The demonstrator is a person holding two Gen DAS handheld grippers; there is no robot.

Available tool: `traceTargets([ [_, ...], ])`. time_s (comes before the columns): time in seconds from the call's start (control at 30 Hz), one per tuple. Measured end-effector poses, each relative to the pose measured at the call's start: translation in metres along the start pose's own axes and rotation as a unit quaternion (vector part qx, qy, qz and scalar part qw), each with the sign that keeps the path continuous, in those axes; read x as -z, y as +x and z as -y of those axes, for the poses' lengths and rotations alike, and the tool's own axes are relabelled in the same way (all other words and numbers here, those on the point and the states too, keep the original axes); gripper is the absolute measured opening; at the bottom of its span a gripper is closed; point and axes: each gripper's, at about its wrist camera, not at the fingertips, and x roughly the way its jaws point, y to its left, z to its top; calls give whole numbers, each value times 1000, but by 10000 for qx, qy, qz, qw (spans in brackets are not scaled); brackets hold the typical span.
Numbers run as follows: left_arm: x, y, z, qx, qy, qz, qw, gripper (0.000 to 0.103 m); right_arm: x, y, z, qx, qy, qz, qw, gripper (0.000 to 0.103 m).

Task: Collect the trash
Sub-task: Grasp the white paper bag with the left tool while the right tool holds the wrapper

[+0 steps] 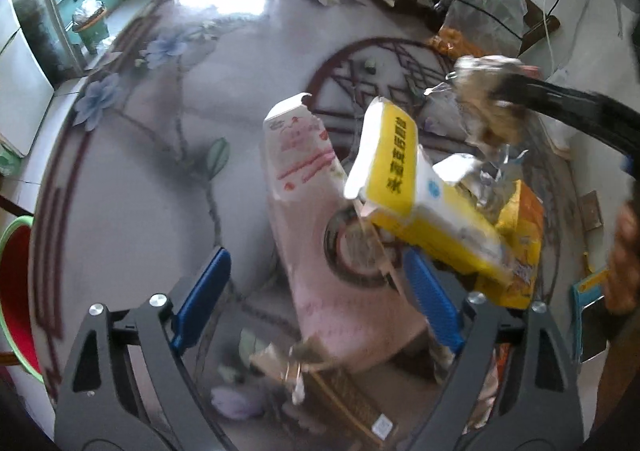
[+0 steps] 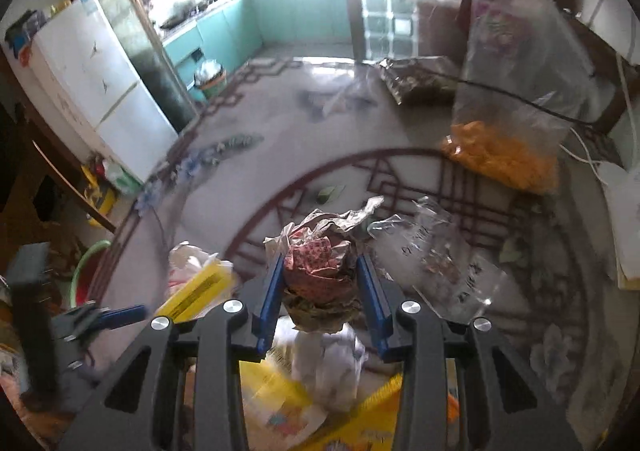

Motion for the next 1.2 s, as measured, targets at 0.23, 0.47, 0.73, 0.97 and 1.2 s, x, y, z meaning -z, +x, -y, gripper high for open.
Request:
traceTargets([
  [0.23, -4, 17, -3, 15, -56, -146, 9999, 58, 17, -11, -14, 26, 194, 35, 9998, 36],
  [0.47, -1, -12, -8, -162, -35, 241, 9996, 42, 33, -30, -30, 110, 222, 163, 9996, 36],
  [0.73, 6, -86, -2, -328, 144, 1139, 9928, 42, 42, -71, -55, 213, 83, 567, 9981, 36],
  [0.97, 23, -139, 6, -349, 243, 1627, 9858, 42, 50, -108, -83, 305, -75, 880, 9956, 36],
  [1.2, 47, -172, -4, -404, 127, 1841, 9820, 42, 58, -130, -109, 330, -223, 1071, 9935, 36],
])
